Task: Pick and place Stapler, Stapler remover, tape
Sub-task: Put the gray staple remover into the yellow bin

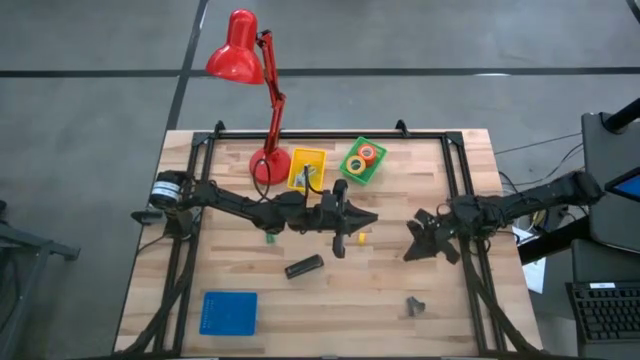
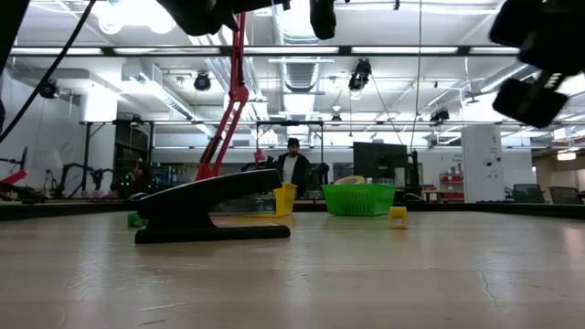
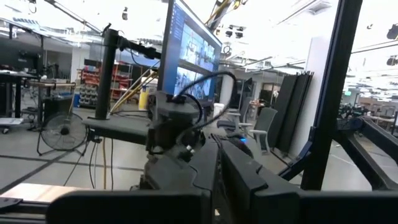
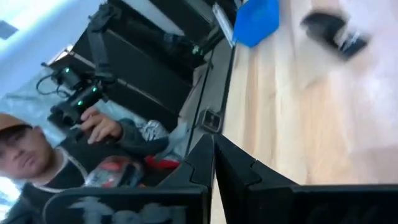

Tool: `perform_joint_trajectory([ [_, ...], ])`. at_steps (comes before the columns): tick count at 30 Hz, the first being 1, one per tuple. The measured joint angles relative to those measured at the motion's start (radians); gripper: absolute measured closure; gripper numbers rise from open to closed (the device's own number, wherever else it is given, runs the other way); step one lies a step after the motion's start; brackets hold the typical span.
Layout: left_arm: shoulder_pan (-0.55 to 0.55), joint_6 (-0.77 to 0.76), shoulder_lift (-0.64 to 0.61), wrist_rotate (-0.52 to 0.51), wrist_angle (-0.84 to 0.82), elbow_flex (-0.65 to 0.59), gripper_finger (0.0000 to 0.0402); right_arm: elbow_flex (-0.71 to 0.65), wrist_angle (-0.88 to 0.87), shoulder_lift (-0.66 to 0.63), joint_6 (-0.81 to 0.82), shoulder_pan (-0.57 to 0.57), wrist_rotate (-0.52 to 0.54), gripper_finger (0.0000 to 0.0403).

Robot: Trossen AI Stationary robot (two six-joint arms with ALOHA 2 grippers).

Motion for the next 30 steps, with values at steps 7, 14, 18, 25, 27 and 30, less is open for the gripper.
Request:
perform_joint_trajectory([
  [7,0.000,-0.002,0.000,0.000,0.000,0.000,0.0378,0.012,-0.105,0.103,0.220,0.246,0.130,0.0390],
  [14,0.000,-0.009,0.000,0.000,0.000,0.000,0.0378,0.058,-0.129,0.267,0.385,0.373,0.149,0.0372],
  [18,0.000,-0.010,0.000,0.000,0.000,-0.001,0.0378,0.091,-0.168,0.356,0.396,0.402,0.118,0.0340],
  [25,0.000,-0.018,0.000,0.001,-0.008,-0.002,0.0378,0.142,-0.200,0.527,0.455,0.412,0.044,0.0303],
  [27,0.000,-0.023,0.000,0.001,-0.008,-0.004,0.0378,0.165,-0.202,0.563,0.457,0.416,0.034,0.0288],
  [30,0.000,-0.023,0.000,0.001,-0.008,-0.006,0.0378,0.206,-0.241,0.605,0.447,0.424,0.018,0.0264],
])
